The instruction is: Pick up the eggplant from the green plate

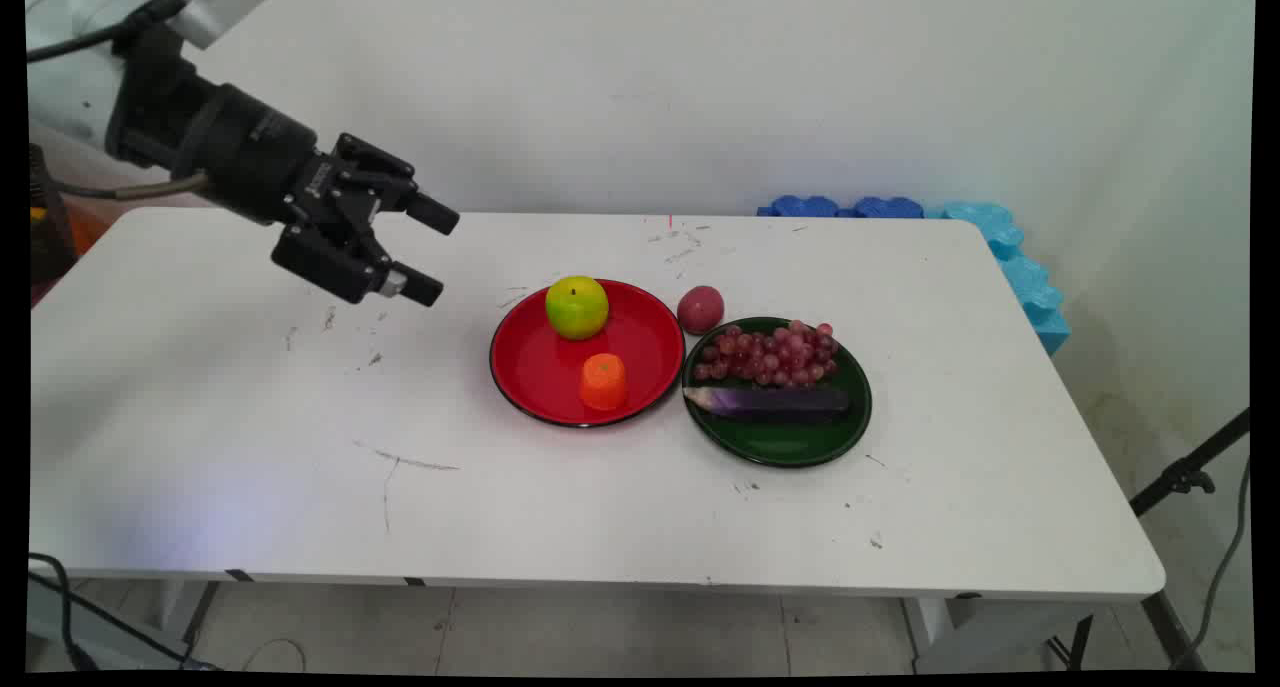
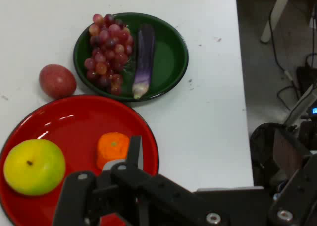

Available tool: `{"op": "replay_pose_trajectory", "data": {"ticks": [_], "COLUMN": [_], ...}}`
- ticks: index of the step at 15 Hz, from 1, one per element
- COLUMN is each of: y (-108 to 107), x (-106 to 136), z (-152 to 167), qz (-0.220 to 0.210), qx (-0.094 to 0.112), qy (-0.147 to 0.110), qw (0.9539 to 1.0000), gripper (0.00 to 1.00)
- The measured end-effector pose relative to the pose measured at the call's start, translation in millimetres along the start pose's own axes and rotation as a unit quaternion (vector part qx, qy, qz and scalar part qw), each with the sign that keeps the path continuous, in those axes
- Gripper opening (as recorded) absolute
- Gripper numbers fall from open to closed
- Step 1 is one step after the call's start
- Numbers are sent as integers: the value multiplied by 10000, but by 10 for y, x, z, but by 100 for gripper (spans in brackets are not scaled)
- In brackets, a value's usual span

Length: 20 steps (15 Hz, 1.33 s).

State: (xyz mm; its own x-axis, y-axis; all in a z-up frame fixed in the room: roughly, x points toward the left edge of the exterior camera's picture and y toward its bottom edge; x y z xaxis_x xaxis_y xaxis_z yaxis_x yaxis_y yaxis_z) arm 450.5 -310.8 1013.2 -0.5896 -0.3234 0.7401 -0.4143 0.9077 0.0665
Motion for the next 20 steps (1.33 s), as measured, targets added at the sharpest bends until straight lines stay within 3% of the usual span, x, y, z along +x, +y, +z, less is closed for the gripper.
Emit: {"op": "replay_pose_trajectory", "data": {"ticks": [3, 7, 12, 16, 20], "y": [-79, -177, -262, -256, -225], "x": [162, 588, 1138, 1305, 1386], "z": [62, 335, 1058, 1608, 2385], "qz": [-105, -290, -296, -266, -257], "qx": [79, 162, 260, 307, 349], "qy": [-91, -232, -586, -834, -1114], "qw": [9999, 9992, 9975, 9957, 9928], "gripper": [100, 100, 100, 100, 100]}}
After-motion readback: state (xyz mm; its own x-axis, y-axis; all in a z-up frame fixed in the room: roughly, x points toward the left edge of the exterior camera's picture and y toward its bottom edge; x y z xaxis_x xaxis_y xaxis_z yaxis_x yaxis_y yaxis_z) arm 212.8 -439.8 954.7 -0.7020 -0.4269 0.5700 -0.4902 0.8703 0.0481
